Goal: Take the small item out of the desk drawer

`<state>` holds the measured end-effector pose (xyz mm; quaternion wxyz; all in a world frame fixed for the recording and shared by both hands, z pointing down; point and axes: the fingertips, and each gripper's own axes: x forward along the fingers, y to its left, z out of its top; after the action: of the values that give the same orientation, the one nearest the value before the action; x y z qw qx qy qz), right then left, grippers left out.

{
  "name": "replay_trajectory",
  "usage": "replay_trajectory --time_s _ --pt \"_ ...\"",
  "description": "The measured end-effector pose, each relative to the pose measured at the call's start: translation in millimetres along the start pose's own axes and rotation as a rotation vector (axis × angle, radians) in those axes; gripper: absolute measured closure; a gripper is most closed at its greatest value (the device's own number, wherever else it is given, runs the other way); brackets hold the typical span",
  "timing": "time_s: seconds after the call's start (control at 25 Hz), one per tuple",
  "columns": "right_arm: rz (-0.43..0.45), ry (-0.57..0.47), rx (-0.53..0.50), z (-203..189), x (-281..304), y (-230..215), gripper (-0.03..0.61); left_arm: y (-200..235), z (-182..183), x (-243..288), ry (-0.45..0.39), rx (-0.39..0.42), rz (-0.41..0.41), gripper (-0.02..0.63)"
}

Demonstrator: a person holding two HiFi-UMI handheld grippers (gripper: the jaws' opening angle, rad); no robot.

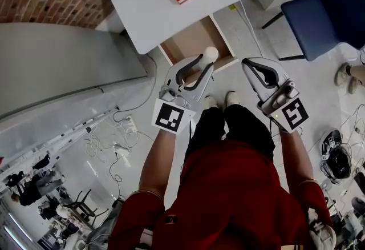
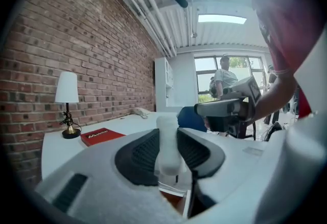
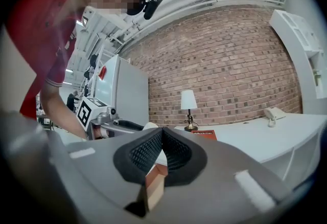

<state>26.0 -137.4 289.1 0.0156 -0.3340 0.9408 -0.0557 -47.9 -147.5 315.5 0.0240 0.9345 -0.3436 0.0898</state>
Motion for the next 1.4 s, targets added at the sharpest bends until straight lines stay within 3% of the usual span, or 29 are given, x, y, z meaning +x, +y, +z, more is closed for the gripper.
replay_trajectory --time_s 0.16,0.48,0.76,1.4 --pt "-0.002 -0.034 0.000 21 -7 14 0.568 -5 31 -22 -0.082 -0.059 0.050 0.495" --pt "0.022 -0.075 -0.005 48 -15 50 0.568 -18 69 -56 -0.193 -0.079 0.086 0.495" --pt "0.017 -0.083 -0.016 54 -21 61 0.568 -24 71 -71 -0.196 -0.045 0.073 0.495" --pt "-0.034 -0.078 -0.035 65 -25 60 0.568 -20 74 -80 -0.207 -0.080 0.058 0.494"
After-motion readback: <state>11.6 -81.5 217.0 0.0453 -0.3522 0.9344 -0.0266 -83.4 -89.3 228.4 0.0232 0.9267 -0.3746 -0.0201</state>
